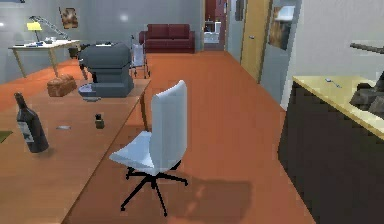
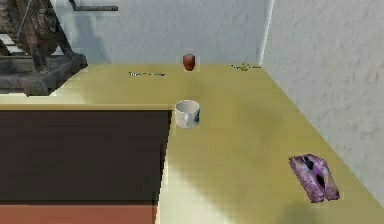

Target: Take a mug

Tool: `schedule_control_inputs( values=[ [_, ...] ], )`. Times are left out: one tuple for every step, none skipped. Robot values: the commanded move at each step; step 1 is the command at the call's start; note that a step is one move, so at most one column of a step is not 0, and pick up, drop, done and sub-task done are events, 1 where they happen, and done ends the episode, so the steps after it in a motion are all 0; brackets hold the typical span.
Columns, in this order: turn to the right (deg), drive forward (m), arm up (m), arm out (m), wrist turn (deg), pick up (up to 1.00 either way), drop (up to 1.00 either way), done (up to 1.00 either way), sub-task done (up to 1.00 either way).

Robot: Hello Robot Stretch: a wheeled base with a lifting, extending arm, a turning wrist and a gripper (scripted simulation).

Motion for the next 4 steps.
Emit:
schedule_control_inputs(
  values=[
    [0.0, 0.0, 0.5, 0.0, 0.0, 0.0, 0.0, 0.0, 0.0],
    [0.0, 0.0, 0.38, 0.0, 0.0, 0.0, 0.0, 0.0, 0.0],
    [0.0, 0.0, 0.0, 0.34, 0.0, 0.0, 0.0, 0.0, 0.0],
    [0.0, 0.0, 0.0, 0.0, 45.0, 0.0, 0.0, 0.0, 0.0]
  ],
)
